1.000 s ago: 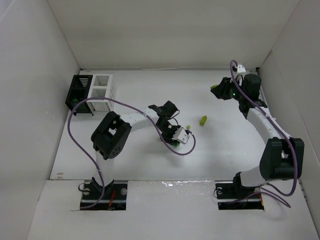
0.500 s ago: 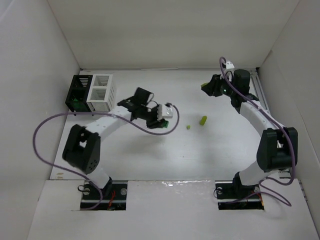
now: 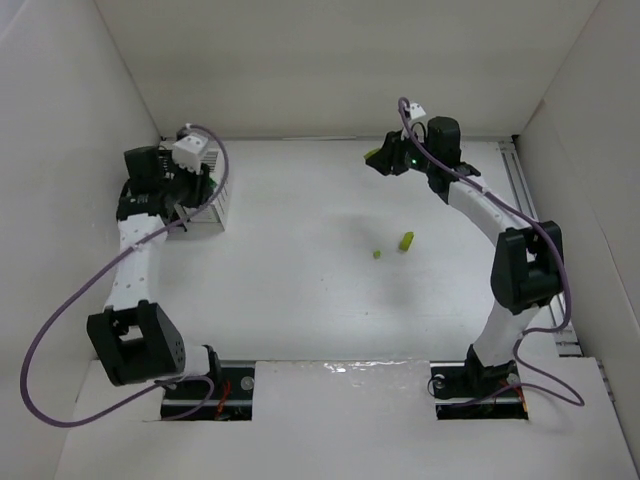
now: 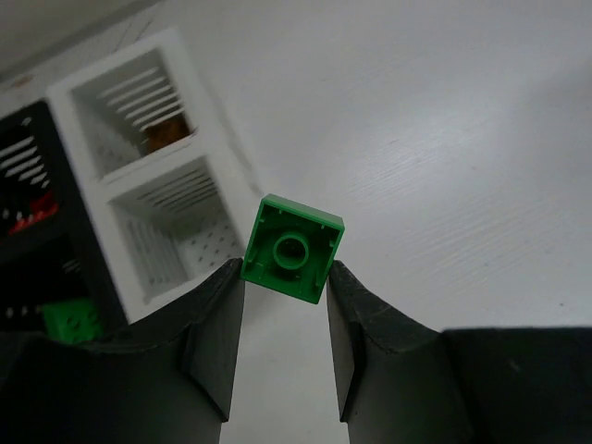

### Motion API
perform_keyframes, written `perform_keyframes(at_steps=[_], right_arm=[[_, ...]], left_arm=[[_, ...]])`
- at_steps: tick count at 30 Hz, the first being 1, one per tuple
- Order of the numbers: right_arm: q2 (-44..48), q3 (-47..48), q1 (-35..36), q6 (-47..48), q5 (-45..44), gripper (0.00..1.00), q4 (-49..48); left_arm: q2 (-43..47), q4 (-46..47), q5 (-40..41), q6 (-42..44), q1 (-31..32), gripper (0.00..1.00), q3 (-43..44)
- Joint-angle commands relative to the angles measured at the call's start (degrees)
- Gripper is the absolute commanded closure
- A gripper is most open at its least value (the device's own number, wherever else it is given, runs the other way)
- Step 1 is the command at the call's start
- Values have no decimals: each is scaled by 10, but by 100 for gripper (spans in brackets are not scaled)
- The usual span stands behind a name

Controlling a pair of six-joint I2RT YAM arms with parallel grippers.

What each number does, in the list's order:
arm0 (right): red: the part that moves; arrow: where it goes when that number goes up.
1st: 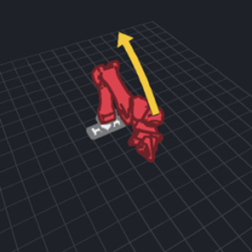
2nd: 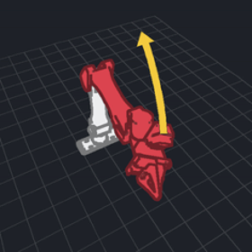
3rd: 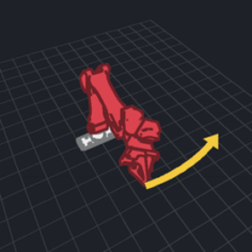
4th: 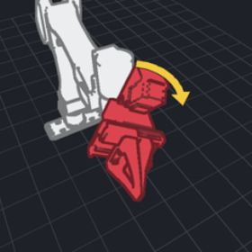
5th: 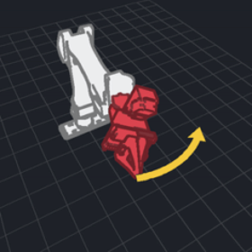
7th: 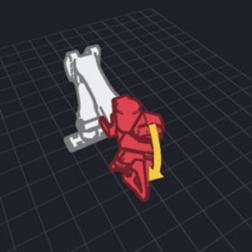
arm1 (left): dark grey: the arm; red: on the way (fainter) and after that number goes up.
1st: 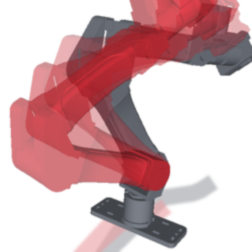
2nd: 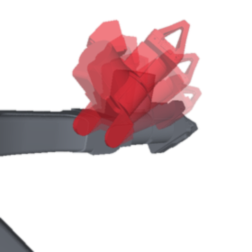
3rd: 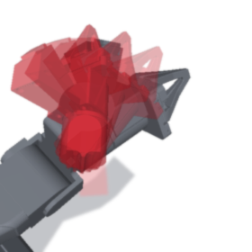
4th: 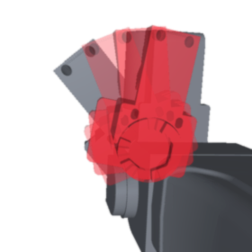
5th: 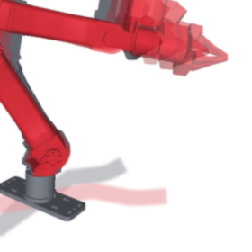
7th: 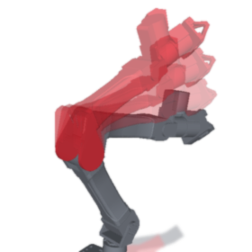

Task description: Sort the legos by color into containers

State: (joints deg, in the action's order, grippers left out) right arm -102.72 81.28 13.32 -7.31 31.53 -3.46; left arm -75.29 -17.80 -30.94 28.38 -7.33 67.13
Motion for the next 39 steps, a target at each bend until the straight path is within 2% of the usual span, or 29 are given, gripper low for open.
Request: perform_keyframes(at_steps=[1, 4, 7, 10, 15, 26, 28, 30, 33, 37, 39], right_arm=[[-8, 43, 14, 4, 11, 100, -26], [-20, 56, 19, -2, 11, 100, -26], [-26, 56, 25, -2, -1, 100, -26], [-26, 56, 31, -2, -6, 100, -26], [-26, 51, 43, -2, -18, 100, -26], [-26, 51, 54, 4, -34, 100, -26], [-26, 51, 54, 4, -34, 100, -26], [-26, 51, 54, 9, -34, 100, -26], [-26, 51, 54, 9, -34, 100, -26], [-26, 51, 54, 19, 2, 100, -26], [-26, 51, 54, 31, 19, 100, -26]], left_arm=[[-43, -27, 35, -82, -74, 84, 61], [-89, -27, 20, -123, -143, 84, 102], [-133, -50, 28, -117, -168, 85, 147], [-159, -76, 43, -100, -168, 85, 176], [-195, -60, 56, -100, -175, 84, 182], [-289, -71, 89, -100, -191, 79, 281], [-297, -77, 89, -95, -191, 75, 287], [-297, -77, 89, -95, -191, 64, 287], [-273, -65, 71, -81, -191, 55, 262], [-213, -17, 27, -91, -191, 49, 208], [-182, -3, 5, -100, -191, 37, 195]])
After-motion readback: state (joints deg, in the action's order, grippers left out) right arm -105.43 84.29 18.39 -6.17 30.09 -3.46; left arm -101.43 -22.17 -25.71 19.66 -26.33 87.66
